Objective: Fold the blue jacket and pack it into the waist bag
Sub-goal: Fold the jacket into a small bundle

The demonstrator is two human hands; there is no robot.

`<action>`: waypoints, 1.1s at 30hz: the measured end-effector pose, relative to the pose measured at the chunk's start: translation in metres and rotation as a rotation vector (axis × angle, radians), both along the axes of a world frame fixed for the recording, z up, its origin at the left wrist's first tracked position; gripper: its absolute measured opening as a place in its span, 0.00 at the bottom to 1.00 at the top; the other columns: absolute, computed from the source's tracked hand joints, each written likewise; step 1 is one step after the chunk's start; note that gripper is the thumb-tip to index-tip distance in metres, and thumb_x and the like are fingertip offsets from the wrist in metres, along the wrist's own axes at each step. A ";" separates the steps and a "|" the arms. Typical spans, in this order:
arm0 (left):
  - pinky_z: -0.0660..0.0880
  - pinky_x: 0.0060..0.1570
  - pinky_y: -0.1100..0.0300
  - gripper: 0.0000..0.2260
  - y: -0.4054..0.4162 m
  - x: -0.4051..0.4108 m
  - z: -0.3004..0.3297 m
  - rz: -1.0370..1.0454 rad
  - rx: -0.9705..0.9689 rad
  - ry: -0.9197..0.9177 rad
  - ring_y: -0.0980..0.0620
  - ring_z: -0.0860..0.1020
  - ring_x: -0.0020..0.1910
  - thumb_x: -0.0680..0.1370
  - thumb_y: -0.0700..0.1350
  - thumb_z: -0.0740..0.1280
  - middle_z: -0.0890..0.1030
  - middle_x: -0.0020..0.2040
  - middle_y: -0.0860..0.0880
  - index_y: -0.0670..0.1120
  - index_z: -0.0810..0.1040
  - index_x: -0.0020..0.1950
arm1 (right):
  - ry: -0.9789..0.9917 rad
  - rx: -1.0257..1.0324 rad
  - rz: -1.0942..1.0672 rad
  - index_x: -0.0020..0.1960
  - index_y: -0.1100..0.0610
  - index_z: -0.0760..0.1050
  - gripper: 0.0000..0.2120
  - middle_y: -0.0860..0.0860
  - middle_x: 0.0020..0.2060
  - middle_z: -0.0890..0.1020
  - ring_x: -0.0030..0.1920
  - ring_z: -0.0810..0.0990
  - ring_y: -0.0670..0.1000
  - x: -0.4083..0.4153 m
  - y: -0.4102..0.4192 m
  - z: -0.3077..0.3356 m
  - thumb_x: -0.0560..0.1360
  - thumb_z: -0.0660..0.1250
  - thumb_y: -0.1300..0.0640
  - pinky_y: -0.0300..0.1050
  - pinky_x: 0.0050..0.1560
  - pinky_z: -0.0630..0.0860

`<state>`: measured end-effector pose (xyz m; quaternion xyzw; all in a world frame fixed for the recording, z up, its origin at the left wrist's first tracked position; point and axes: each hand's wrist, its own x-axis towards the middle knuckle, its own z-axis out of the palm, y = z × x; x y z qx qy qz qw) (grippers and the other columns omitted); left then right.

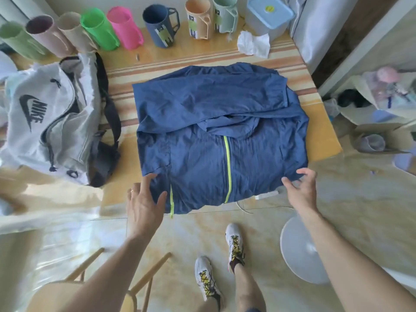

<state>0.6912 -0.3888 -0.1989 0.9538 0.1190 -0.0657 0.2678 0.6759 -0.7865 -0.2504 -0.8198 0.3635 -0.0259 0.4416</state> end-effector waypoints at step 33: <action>0.79 0.53 0.52 0.28 -0.008 0.236 0.076 0.578 -0.709 0.196 0.48 0.83 0.51 0.70 0.53 0.80 0.83 0.53 0.50 0.59 0.75 0.68 | 0.073 0.398 0.109 0.71 0.48 0.70 0.35 0.50 0.54 0.82 0.55 0.81 0.52 0.214 -0.047 0.098 0.69 0.81 0.57 0.45 0.46 0.77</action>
